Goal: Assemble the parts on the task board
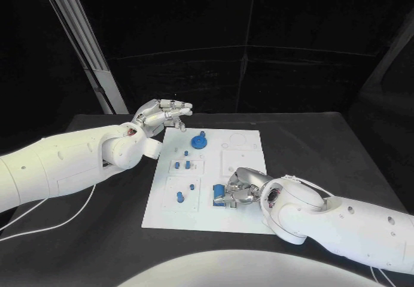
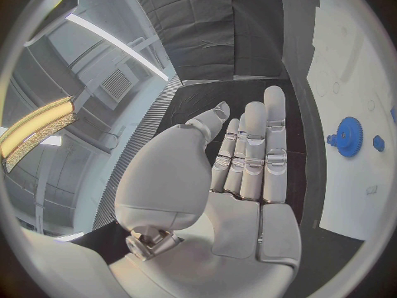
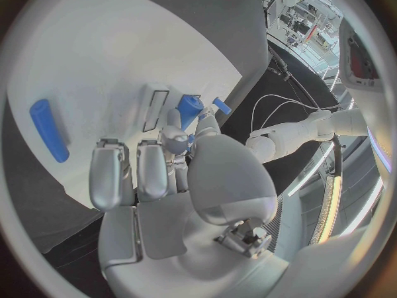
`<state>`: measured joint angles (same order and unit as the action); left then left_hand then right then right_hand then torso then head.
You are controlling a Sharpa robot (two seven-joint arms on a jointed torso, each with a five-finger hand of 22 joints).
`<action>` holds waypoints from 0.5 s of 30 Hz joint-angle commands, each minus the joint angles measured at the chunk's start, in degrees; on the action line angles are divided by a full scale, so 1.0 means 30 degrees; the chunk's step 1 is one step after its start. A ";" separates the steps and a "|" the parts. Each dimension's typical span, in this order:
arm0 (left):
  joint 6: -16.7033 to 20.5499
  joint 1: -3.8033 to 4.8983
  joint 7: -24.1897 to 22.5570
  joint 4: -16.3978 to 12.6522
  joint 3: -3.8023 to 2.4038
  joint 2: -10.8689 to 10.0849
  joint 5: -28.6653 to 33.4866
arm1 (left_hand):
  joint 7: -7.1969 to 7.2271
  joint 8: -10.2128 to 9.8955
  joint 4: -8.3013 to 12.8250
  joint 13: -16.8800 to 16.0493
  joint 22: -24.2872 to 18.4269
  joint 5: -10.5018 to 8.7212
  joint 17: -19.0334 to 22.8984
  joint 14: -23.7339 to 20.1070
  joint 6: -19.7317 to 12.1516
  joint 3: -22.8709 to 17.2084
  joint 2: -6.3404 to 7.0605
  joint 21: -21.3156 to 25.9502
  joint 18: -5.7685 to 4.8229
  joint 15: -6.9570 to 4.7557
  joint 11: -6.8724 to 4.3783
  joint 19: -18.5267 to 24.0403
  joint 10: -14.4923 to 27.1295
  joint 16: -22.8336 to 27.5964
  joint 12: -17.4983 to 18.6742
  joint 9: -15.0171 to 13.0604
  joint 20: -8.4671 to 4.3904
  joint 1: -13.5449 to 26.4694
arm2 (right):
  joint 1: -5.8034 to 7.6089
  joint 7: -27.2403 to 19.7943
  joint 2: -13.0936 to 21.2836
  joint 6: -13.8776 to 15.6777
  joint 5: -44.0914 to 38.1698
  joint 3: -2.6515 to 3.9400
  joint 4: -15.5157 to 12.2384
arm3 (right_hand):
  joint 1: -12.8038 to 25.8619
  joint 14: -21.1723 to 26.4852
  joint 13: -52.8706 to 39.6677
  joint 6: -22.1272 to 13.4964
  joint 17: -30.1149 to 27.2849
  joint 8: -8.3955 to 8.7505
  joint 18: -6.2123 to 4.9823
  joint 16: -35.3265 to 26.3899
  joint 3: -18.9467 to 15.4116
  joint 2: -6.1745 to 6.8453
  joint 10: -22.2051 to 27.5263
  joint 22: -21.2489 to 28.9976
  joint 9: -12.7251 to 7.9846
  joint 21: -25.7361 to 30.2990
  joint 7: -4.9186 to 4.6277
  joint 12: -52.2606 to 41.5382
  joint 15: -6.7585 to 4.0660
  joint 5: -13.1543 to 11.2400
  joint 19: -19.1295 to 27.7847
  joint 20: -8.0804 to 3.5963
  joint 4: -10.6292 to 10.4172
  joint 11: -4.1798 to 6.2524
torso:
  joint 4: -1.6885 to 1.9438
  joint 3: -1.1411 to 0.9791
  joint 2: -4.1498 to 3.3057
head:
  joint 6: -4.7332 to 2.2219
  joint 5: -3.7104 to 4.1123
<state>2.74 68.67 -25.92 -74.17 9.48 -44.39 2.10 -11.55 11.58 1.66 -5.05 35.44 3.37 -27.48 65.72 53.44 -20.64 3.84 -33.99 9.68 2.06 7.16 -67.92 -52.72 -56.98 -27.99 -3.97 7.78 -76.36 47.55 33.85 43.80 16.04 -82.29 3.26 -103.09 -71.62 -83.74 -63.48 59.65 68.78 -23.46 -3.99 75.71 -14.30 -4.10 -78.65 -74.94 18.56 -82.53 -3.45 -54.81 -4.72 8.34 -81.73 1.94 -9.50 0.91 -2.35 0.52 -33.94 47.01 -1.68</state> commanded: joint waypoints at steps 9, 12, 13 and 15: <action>-0.0212 0.0026 -0.0042 -0.0012 -0.0016 0.0012 0.0065 | 0.0025 0.0094 0.0121 0.0023 -0.0021 0.0018 0.0021 -0.0163 -0.0118 -0.0011 -0.0223 0.0073 0.0263 0.0026 0.0006 -0.0061 0.0080 -0.0115 -0.0097 0.0021 -0.0043 -0.0031 | 0.0025 -0.0293 -0.0084 -0.0448 -0.0121 0.0002 0.0166 | -0.1197 -0.0889 -0.0149 0.0042 0.0158 -0.0111 0.0275 0.0176 0.0320 -0.0400 -0.0237 -0.0412 0.0107 -0.0156 0.0143 -0.0150 -0.0049 -0.0138 -0.0192 -0.0107 0.0644 0.0119 | -0.0014 -0.0001 -0.0011 | 0.0005 -0.0008; -0.0208 0.0026 -0.0036 -0.0008 -0.0016 0.0005 0.0065 | 0.0025 0.0094 0.0121 0.0023 -0.0021 0.0018 0.0021 -0.0163 -0.0118 -0.0011 -0.0223 0.0073 0.0263 0.0026 0.0006 -0.0061 0.0080 -0.0115 -0.0097 0.0021 -0.0043 -0.0031 | 0.0026 -0.0439 -0.0062 -0.0425 -0.0053 0.0002 0.0158 | -0.1270 -0.0884 -0.0133 0.0036 0.0140 -0.0107 0.0269 0.0161 0.0346 -0.0421 -0.0229 -0.0385 0.0111 -0.0142 0.0143 -0.0120 -0.0052 -0.0174 -0.0175 -0.0110 0.0694 0.0122 | -0.0010 -0.0008 -0.0015 | 0.0000 -0.0001; -0.0207 0.0026 -0.0035 -0.0006 -0.0016 0.0004 0.0065 | 0.0025 0.0094 0.0121 0.0023 -0.0021 0.0018 0.0021 -0.0163 -0.0118 -0.0011 -0.0223 0.0073 0.0263 0.0026 0.0006 -0.0061 0.0080 -0.0115 -0.0097 0.0021 -0.0043 -0.0031 | 0.0026 -0.0497 -0.0051 -0.0383 -0.0018 0.0002 0.0151 | -0.1265 -0.0882 -0.0122 0.0032 0.0129 -0.0103 0.0266 0.0153 0.0340 -0.0415 -0.0223 -0.0374 0.0110 -0.0136 0.0139 -0.0103 -0.0052 -0.0177 -0.0168 -0.0110 0.0694 0.0119 | -0.0015 -0.0011 -0.0009 | -0.0011 0.0009; -0.0207 0.0026 -0.0033 -0.0002 -0.0015 0.0001 0.0065 | 0.0025 0.0094 0.0121 0.0023 -0.0021 0.0018 0.0021 -0.0163 -0.0118 -0.0011 -0.0223 0.0073 0.0263 0.0026 0.0006 -0.0061 0.0080 -0.0115 -0.0097 0.0021 -0.0043 -0.0031 | 0.0025 -0.0717 0.0017 -0.0156 0.0118 0.0001 0.0102 | -0.1085 -0.0865 -0.0064 -0.0034 0.0068 -0.0059 0.0257 0.0104 0.0221 -0.0335 -0.0179 -0.0324 0.0101 -0.0108 0.0076 -0.0002 -0.0028 -0.0202 -0.0136 -0.0107 0.0609 0.0072 | -0.0018 -0.0011 -0.0001 | -0.0016 0.0009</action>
<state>2.74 68.67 -25.89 -74.12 9.48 -44.39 2.10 -11.55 11.58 1.67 -5.05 35.44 3.37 -27.48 65.72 53.44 -20.64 3.84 -34.00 9.68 2.06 7.16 -67.92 -52.72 -56.98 -27.99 -3.97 7.78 -76.36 47.61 33.11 43.73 15.55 -82.31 3.30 -102.60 -75.04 -83.74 -63.79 59.67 69.11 -23.46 -3.99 75.93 -13.27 -5.37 -79.13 -74.93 18.80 -82.74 -3.46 -55.06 -4.72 8.02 -81.94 1.74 -7.68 1.22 -2.35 0.52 -33.98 47.02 -1.67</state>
